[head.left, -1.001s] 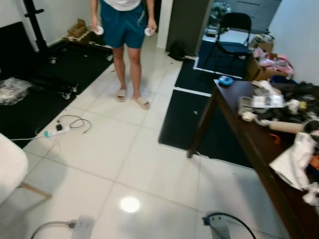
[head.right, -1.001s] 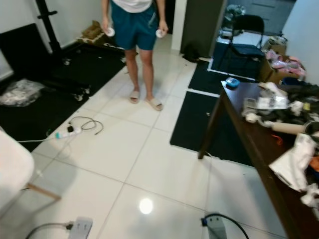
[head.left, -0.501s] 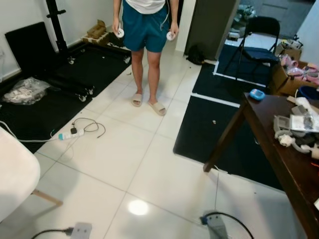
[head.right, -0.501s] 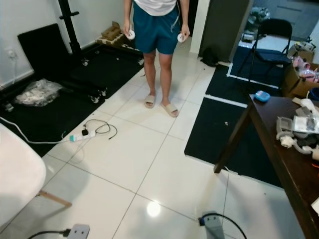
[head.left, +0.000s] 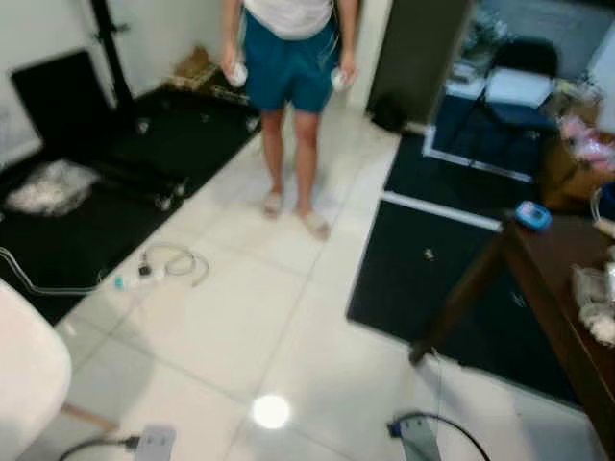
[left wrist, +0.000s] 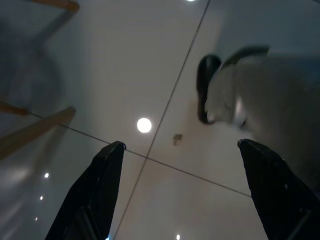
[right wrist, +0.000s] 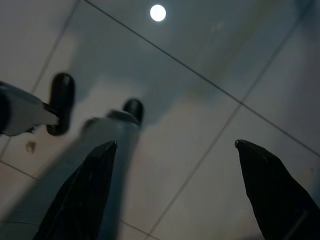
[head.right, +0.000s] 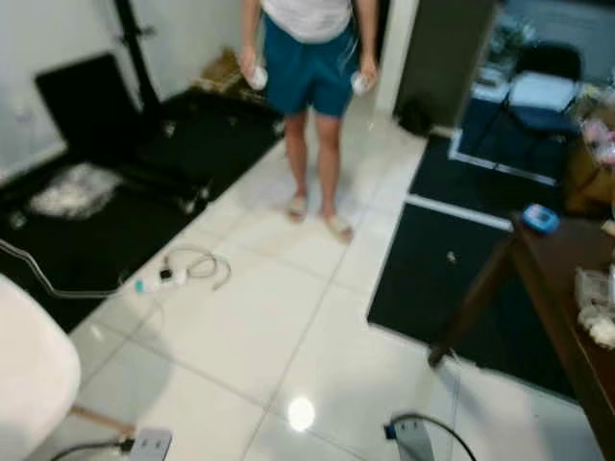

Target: Picking trash to rubbish bin

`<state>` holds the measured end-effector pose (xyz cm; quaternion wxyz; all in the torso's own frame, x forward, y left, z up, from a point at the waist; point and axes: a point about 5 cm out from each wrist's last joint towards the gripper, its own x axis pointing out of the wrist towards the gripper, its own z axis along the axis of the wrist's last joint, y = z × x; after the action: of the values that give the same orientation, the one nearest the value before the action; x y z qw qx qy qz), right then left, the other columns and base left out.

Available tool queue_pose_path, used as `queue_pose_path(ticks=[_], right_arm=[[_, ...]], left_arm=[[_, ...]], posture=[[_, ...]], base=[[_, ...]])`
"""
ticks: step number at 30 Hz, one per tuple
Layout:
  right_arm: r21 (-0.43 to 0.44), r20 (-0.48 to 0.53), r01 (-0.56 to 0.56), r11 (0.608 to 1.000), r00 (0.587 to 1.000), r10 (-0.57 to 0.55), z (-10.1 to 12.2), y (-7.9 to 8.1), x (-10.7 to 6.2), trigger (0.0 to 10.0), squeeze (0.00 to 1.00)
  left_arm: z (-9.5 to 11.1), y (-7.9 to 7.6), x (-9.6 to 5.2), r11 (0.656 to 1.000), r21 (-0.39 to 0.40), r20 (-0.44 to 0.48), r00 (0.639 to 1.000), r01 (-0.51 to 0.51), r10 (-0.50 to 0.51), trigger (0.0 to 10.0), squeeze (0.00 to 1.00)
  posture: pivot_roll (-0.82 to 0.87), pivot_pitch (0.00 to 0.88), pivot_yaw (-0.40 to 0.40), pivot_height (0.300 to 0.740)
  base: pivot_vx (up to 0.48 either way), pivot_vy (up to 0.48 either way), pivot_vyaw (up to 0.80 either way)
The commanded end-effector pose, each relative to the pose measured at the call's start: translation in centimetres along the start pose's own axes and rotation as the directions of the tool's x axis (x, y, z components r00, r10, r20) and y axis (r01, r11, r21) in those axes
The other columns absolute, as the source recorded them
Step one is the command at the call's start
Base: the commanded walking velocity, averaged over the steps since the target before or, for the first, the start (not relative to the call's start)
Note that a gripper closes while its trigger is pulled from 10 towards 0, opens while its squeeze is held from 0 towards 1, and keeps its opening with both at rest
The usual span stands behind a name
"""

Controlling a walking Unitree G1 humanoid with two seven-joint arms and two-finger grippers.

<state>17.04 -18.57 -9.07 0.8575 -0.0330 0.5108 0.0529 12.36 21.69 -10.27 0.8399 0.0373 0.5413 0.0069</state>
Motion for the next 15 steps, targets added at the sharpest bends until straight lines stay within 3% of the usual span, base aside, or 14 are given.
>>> queue_pose_path(ticks=[1, 5, 15], right_arm=[[-0.006, -0.034, -0.003, 1.0, 0.999, 0.003, -0.9, 0.04, -0.08, 10.0, 0.0], [-0.007, -0.034, -0.005, 1.0, 0.999, 0.005, -0.89, 0.12, -0.06, 10.0, 0.0], [-0.001, -0.046, -0.011, 1.0, 0.999, 0.011, -1.28, 0.36, -0.08, 10.0, 0.0]], left_arm=[[0.14, -0.31, 0.07, 1.0, -0.005, -0.002, 1.0, 0.007, -0.007, 10.0, 0.0], [0.13, -0.27, 0.06, 1.0, -0.008, -0.001, 1.0, 0.005, -0.005, 10.0, 0.0], [0.06, 0.03, 0.02, 1.0, -0.013, -0.001, 1.0, -0.016, 0.016, 10.0, 0.0]], posture=[[0.11, 0.057, -0.066, 0.74], [0.11, 0.061, -0.064, 0.74], [0.11, 0.069, -0.057, 0.74]], base=[[0.345, 0.0, -0.74], [0.329, 0.0, -0.77], [0.0, 0.0, -0.8]])
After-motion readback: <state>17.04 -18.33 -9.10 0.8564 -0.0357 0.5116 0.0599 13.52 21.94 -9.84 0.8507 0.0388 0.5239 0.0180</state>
